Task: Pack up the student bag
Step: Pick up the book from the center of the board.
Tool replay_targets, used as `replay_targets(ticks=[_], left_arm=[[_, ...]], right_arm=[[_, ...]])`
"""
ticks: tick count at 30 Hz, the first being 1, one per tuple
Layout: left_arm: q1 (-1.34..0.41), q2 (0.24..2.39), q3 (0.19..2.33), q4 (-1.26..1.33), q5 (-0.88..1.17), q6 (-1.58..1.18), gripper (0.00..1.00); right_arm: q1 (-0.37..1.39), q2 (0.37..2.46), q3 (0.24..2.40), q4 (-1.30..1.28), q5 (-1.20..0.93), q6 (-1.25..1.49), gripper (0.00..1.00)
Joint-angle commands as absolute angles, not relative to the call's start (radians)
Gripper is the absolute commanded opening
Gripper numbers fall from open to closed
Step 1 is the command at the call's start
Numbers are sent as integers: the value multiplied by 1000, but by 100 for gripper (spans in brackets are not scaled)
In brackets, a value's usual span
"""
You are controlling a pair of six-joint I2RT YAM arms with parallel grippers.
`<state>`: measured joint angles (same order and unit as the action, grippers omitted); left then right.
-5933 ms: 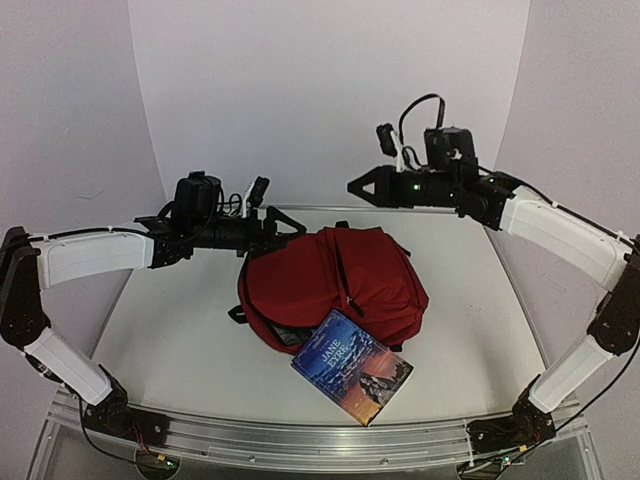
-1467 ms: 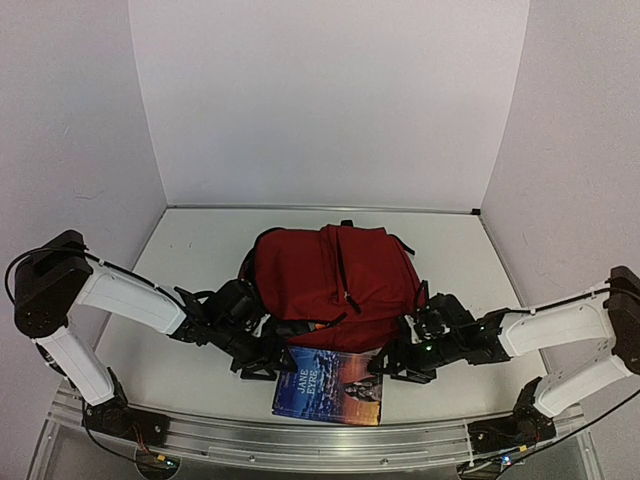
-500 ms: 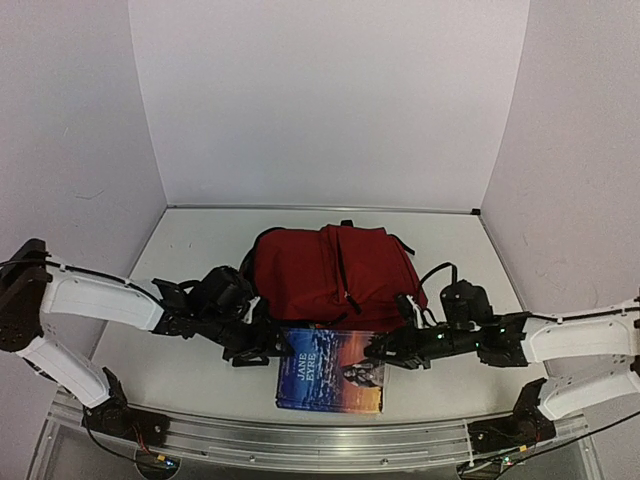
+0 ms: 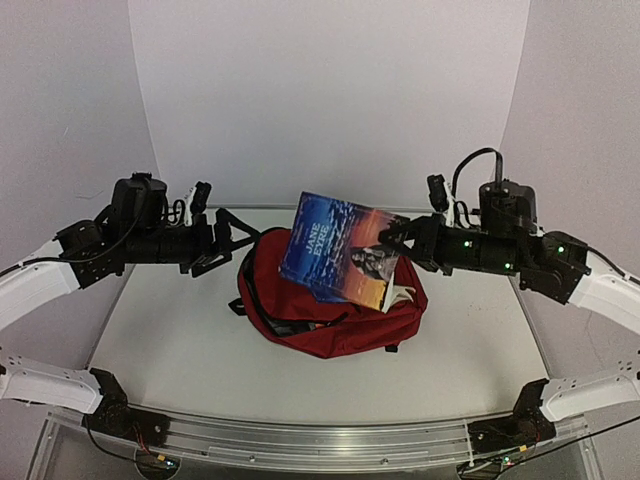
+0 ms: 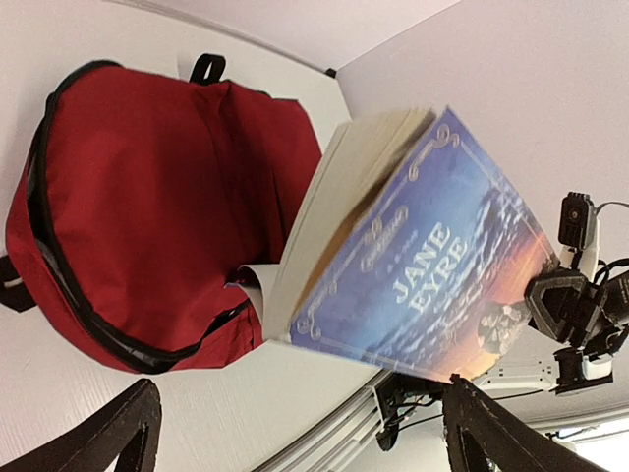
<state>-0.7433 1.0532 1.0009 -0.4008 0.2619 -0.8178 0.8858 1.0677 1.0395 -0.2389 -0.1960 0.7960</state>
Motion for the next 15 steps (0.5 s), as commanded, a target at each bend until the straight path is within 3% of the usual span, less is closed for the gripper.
replay_targets(ticks=[1, 5, 15], left_arm=[[-742, 1058, 1034, -284, 207, -823, 100], [-742, 1125, 1037, -67, 269, -864, 100], [-744, 1346, 1188, 132, 459, -885, 100]], right_arm=[[881, 1094, 1183, 75, -7, 756, 0], [881, 1159, 1221, 214, 25, 754, 0], [883, 1273, 1206, 537, 8, 833, 0]])
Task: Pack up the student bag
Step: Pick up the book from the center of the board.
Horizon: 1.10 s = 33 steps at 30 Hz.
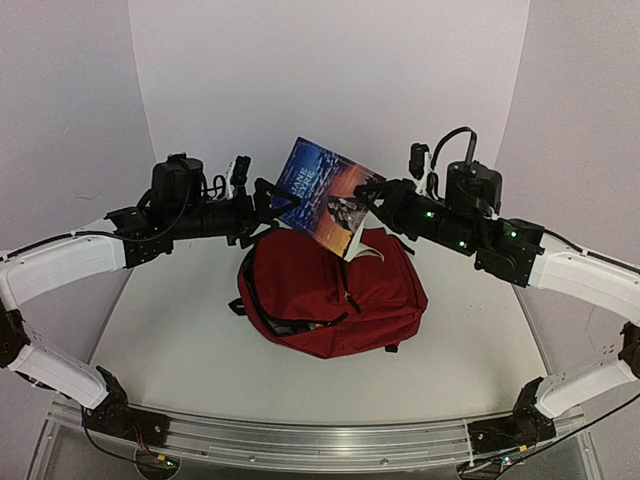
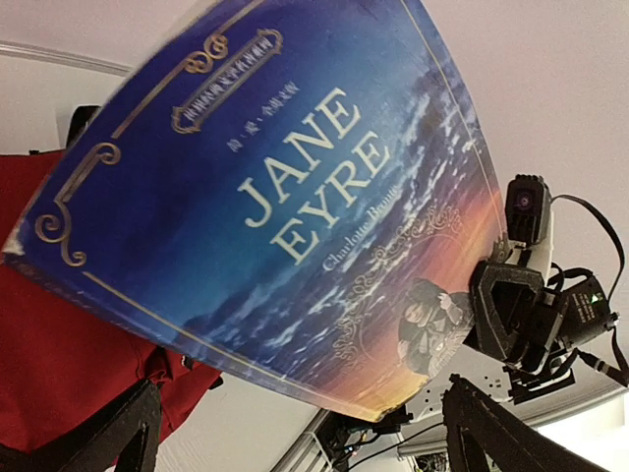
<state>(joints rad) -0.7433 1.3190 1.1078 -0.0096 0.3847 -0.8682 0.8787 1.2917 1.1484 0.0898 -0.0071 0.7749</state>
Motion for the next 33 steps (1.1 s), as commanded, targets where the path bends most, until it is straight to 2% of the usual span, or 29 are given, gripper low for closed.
replay_targets(ticks=[1, 12, 21, 26, 30, 33], left_arm=[[-744, 1357, 1193, 146, 462, -888, 100], [-744, 1415, 1216, 164, 424, -920, 100], [-742, 1447, 1264, 318, 418, -887, 99], [-740, 1434, 1257, 361, 377, -862, 87], [-739, 1436, 1258, 377, 369, -862, 70], [-738, 1438, 1254, 374, 366, -868, 53]], right_arm=[[883, 1281, 1193, 582, 8, 857, 0], [886, 1310, 1163, 718, 16, 911, 0], [887, 1327, 1110, 821, -50, 1055, 0], [887, 1315, 1071, 840, -49, 1120, 0], [887, 1315, 1056, 827, -49, 1148, 0], [887, 1318, 1051, 800, -45, 1152, 0]])
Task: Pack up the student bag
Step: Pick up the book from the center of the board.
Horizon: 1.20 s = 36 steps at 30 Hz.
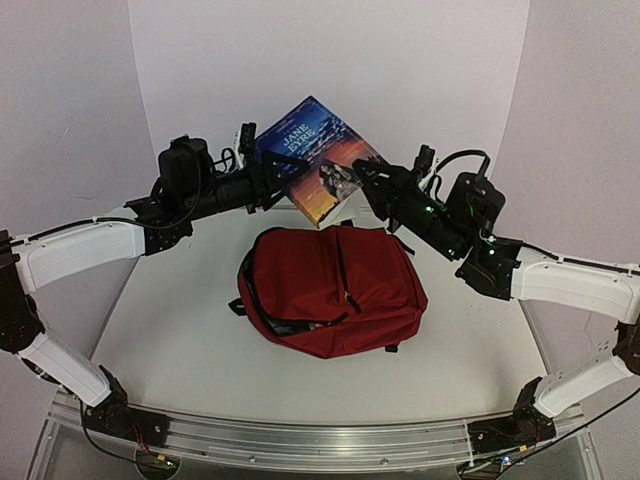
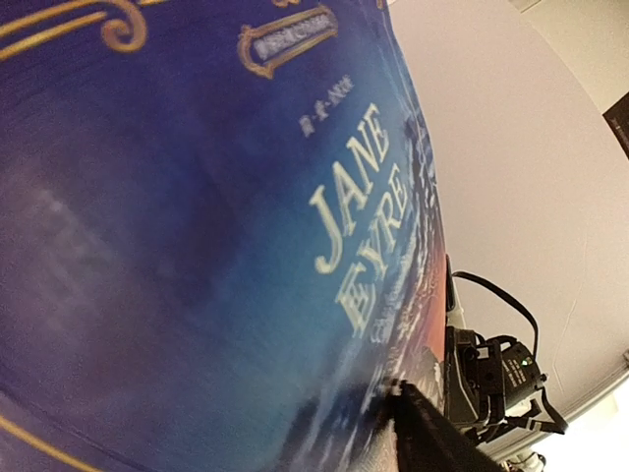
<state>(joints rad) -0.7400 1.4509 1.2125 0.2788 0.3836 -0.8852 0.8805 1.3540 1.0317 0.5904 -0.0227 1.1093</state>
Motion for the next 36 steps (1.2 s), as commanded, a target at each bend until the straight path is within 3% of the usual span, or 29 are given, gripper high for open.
replay_targets(ticks=[1, 4, 5, 8, 10, 12, 16, 25, 36], left_arm=[[-737, 1436, 1250, 374, 364, -869, 48], [-735, 1423, 1237, 372, 359, -873, 29], [-734, 1418, 1234, 366, 359, -873, 17], [-729, 1404, 1234, 321, 361, -869, 1], [-722, 1395, 1238, 280, 359, -859, 0], [-705, 1383, 1248, 204, 355, -845, 0], [-622, 1358, 1275, 32, 363, -825, 0], [-336, 1252, 1235, -227, 457, -783, 0], [-151, 1080, 1201, -440, 420, -715, 0]], right_arm=[[887, 1318, 1048, 791, -42, 1151, 0], [886, 1314, 1035, 759, -25, 1133, 3], [886, 1309, 1030, 746, -16, 1120, 9], [887, 1284, 1018, 674, 43, 1056, 38], [887, 1260, 1020, 595, 97, 991, 62], [887, 1242, 1032, 495, 154, 909, 77], [886, 1252, 1087, 301, 221, 744, 95], [919, 1500, 1235, -18, 78, 458, 98], [1140, 1843, 1401, -175, 245, 156, 98]])
